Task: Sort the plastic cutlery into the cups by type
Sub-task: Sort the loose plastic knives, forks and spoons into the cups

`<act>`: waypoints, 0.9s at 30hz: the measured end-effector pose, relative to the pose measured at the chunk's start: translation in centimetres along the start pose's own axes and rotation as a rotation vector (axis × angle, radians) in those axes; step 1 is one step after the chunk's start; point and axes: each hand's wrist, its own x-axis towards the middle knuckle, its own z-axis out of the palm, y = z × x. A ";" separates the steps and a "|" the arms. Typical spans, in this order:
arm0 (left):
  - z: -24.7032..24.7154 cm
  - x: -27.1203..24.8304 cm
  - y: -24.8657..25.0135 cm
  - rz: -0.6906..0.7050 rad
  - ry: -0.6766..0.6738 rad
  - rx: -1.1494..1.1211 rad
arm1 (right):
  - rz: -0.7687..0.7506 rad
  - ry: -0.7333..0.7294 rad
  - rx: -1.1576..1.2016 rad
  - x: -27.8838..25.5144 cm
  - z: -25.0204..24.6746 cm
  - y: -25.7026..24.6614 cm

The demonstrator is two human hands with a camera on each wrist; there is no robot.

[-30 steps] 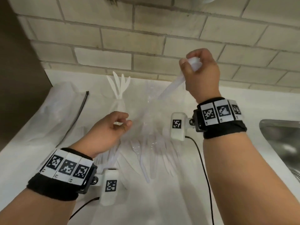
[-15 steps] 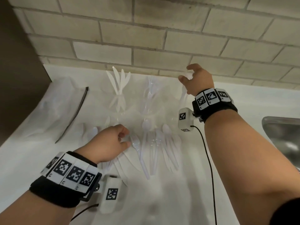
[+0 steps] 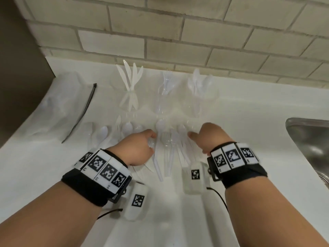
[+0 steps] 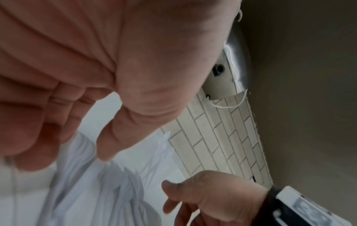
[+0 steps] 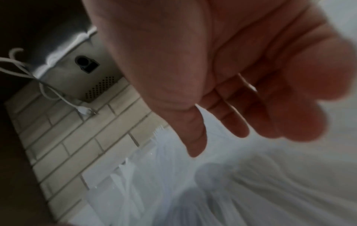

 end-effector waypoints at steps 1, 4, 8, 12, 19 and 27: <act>0.1 0.1 0.1 0.002 -0.012 0.000 | 0.034 -0.048 -0.003 -0.6 0.5 0.1; 0.4 0.6 0.9 0.025 -0.043 0.049 | 0.052 -0.115 -0.015 -1.8 1.8 -0.2; 0.5 1.3 2.3 0.036 -0.086 0.139 | -0.038 -0.090 -0.012 -1.9 2.9 -1.5; 0.3 1.6 3.0 0.037 -0.133 0.139 | -0.094 -0.107 -0.079 -2.3 3.0 -3.0; 0.5 2.2 3.2 0.083 -0.182 0.101 | -0.189 -0.102 -0.251 -1.8 3.5 -5.2; -1.4 2.7 2.7 -0.039 0.001 -0.038 | -0.189 -0.116 -0.303 -1.3 3.4 -5.2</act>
